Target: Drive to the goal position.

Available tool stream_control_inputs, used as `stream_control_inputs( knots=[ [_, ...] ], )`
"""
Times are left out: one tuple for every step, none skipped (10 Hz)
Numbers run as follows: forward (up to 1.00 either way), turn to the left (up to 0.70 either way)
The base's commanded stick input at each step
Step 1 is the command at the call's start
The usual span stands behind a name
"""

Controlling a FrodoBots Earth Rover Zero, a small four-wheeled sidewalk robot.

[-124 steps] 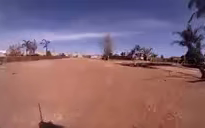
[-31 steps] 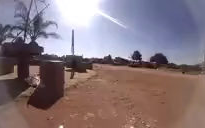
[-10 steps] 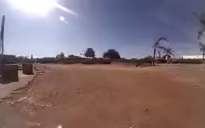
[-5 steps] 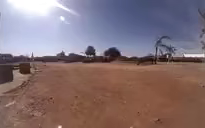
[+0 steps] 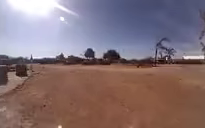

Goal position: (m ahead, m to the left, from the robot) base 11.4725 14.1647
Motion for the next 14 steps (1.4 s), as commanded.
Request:
stream_control_inputs(
  knots=[
    [0.70,0.00],
    [0.70,0.00],
    [0.70,0.00],
    [0.70,0.00],
    [0.70,0.00],
    [0.70,0.00],
    [0.70,0.00],
    [0.70,0.00],
    [0.70,0.00],
    [0.70,0.16],
    [0.70,0.23],
    [0.70,0.27],
    [0.70,0.28],
    [0.70,0.28]
  ],
)
